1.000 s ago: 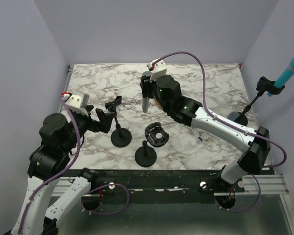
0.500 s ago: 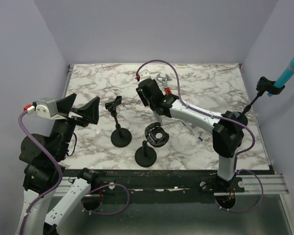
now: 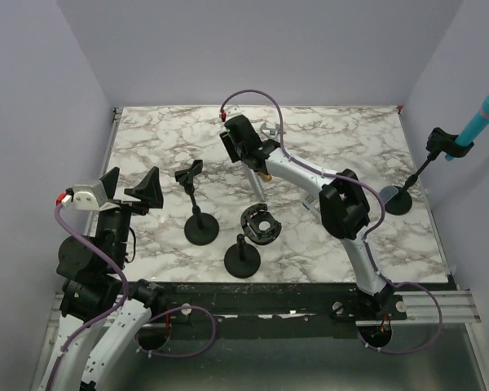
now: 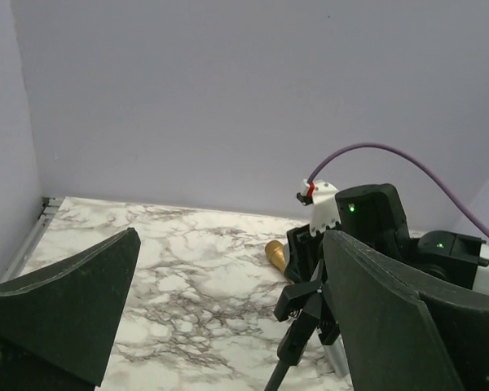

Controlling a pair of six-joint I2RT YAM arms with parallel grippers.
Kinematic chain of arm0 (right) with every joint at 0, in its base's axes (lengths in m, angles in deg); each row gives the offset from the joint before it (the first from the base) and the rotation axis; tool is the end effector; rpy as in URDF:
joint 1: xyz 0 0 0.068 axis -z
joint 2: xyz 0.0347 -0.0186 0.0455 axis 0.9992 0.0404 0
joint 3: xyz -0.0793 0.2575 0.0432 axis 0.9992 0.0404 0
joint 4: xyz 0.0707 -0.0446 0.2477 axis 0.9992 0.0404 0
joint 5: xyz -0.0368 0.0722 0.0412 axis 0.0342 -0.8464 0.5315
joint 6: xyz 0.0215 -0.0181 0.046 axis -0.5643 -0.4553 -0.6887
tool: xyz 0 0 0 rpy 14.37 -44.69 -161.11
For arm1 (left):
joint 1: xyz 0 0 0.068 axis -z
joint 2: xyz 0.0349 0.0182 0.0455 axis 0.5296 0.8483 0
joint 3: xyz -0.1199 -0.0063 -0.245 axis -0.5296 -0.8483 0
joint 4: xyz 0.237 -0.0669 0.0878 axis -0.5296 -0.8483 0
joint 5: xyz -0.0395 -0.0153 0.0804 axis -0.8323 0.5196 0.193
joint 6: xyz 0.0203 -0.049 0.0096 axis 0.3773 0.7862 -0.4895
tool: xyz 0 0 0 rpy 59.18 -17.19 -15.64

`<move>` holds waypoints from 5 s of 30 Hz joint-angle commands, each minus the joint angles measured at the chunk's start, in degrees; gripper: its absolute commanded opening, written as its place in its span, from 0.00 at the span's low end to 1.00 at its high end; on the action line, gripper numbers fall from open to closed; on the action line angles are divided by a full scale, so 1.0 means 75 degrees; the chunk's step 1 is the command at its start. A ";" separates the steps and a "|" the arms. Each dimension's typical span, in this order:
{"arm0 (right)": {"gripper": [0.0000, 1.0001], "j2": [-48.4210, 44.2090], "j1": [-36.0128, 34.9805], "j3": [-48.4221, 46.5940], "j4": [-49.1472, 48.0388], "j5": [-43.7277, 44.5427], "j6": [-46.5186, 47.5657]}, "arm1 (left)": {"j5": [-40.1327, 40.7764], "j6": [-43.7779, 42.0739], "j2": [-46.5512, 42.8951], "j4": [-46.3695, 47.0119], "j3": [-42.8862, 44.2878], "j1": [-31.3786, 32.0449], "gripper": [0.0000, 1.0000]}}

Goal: Remove the microphone from the stand

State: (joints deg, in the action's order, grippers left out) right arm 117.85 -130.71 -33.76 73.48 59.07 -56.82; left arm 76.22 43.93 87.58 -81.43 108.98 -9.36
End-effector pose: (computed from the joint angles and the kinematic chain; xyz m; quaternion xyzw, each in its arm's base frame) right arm 0.3883 0.3432 0.2401 -0.2333 0.8436 -0.0042 0.4836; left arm 0.0606 -0.0146 0.4043 -0.0570 0.5845 -0.1570 0.7940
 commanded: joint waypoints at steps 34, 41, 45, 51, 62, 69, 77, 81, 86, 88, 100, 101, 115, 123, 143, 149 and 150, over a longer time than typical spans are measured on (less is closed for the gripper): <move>0.48 0.3983 0.0756 -0.4200 -0.0425 -0.1395 0.0618 | 0.0702 -0.0745 -0.0032 0.0648 -0.0596 -0.0050 0.99; 0.67 0.4093 0.0761 -0.4409 -0.0422 -0.1545 0.0558 | 0.0706 -0.0745 -0.0034 0.0623 -0.0598 -0.0053 0.98; 0.76 0.3962 0.0756 -0.4817 -0.0164 -0.1653 0.0487 | 0.0686 -0.0717 -0.0079 0.0601 -0.0586 -0.0057 0.98; 0.79 0.2579 0.0742 -0.4520 0.0084 -0.1932 0.0010 | 0.0558 -0.0650 -0.0114 0.0572 -0.0574 -0.0051 0.98; 0.79 -0.1870 0.0734 -0.0172 -0.0043 -0.2476 -0.1804 | 0.0280 -0.0503 0.0015 0.0505 -0.0563 -0.0057 0.98; 0.80 -0.4773 0.0734 0.3603 -0.0717 -0.2679 -0.2359 | -0.0225 -0.0476 0.0522 0.0376 -0.0433 -0.0055 0.99; 0.80 -0.6946 0.0734 0.5512 -0.0333 -0.2722 -0.2665 | -0.1640 0.0811 0.1926 -0.1774 0.1582 -0.0056 0.98; 0.80 -0.7895 0.0740 0.6045 -0.0356 -0.2813 -0.2880 | -0.2307 0.1823 0.2613 -0.3171 0.2705 -0.0094 0.99; 0.81 -0.8846 0.0738 0.6726 -0.0612 -0.2843 -0.3194 | -0.3103 0.2855 0.3127 -0.4053 0.3575 -0.0295 0.99; 0.81 -0.9091 0.0735 0.6862 -0.0617 -0.2801 -0.3234 | -0.3321 0.3215 0.3310 -0.4290 0.3755 -0.0492 0.98; 0.82 -0.9608 0.0740 0.6959 -0.0453 -0.2566 -0.3026 | -0.4001 0.6234 0.3228 -0.3697 0.1849 -0.1509 0.95; 0.82 -0.9620 0.0734 0.6980 -0.0465 -0.2558 -0.3023 | -0.4115 0.6412 0.3179 -0.3421 0.1626 -0.1564 0.93; 0.82 -0.9517 0.0744 0.7195 -0.0603 -0.2488 -0.3033 | -0.3761 0.6915 0.3030 -0.2551 0.0145 -0.1679 0.76; 0.82 -0.9227 0.0744 0.7345 -0.0915 -0.2618 -0.3114 | -0.3794 0.6534 0.2769 -0.2454 -0.0879 -0.1679 0.69; 0.82 -0.8570 0.0741 0.7521 -0.1369 -0.2838 -0.3277 | -0.3754 0.5226 0.3172 -0.2365 -0.1515 -0.1679 0.90; 0.82 -0.8476 0.0750 0.7479 -0.1359 -0.2819 -0.3265 | -0.3933 0.4657 0.2859 -0.2507 -0.0938 -0.1672 0.98; 0.82 -0.8468 0.0733 0.7460 -0.1340 -0.2817 -0.3258 | -0.4011 0.4486 0.2765 -0.2476 -0.0846 -0.1679 0.98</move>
State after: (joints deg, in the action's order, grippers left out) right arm 53.81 -125.44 21.99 65.00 38.85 -80.95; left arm 46.47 83.93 110.47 -96.06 99.69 -21.52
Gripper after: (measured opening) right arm 0.817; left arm 0.976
